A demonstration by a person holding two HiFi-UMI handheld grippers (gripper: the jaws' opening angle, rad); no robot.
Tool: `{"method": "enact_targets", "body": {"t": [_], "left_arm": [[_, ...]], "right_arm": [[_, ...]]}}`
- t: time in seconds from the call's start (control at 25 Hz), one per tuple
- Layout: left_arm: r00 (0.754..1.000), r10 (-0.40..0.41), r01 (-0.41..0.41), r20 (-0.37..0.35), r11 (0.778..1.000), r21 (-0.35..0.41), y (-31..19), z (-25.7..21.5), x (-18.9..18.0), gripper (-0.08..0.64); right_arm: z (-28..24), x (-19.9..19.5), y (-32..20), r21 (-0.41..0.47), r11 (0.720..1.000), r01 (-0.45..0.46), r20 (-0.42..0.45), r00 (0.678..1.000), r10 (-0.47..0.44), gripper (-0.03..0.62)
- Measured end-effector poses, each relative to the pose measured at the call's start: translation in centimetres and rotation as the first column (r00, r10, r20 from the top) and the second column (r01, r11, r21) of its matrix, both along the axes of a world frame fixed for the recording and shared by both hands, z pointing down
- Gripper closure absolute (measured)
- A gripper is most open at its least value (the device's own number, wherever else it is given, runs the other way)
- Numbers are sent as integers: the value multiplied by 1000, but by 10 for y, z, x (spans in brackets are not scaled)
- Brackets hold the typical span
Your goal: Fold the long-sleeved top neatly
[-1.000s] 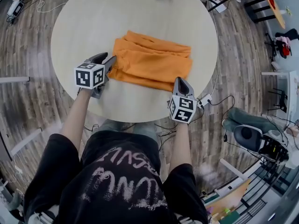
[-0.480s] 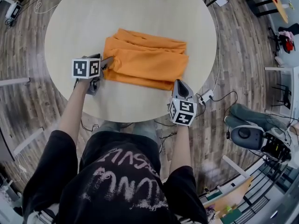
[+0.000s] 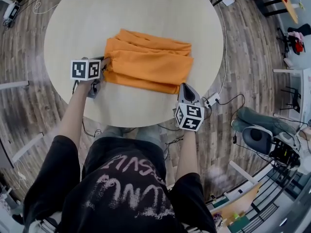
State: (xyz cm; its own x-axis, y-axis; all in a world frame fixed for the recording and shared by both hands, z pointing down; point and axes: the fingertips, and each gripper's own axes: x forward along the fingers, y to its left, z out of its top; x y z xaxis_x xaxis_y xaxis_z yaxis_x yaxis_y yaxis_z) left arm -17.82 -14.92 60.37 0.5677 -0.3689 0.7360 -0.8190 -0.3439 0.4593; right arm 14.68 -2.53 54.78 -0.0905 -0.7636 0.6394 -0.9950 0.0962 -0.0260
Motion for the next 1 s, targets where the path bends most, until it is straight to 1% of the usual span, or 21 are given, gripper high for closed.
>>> {"method": "enact_targets", "body": {"t": [0.12,0.4,0.52,0.6,0.72,0.84,1.0], "left_arm": [[1000,-27,27,14,999,27,-3,-7,-22,492],[990,-87,80,108,995,68,-5,-17,-108,492],[986,-117,108,116,991,80,-4,-29,-126,492],[984,-121,111,131,990,82,-2,-36,-129,492],[980,-108,92,166,991,99,3,-49,-120,492],[976,-103,81,193,989,123,5,-71,-102,492],[965,-92,59,246,989,137,11,-99,-69,492]], "right_arm": [[-2,-19,-5,7,999,34,8,999,-34,588],[2,-72,-22,4,993,122,11,993,-122,588],[1,-85,-26,9,990,143,18,990,-143,588],[0,-87,-26,12,988,153,24,988,-153,588],[-1,-82,-26,22,985,174,37,984,-174,588],[-6,-70,-29,38,980,195,63,978,-197,588],[-12,-47,-29,61,972,229,98,967,-234,588]]}}
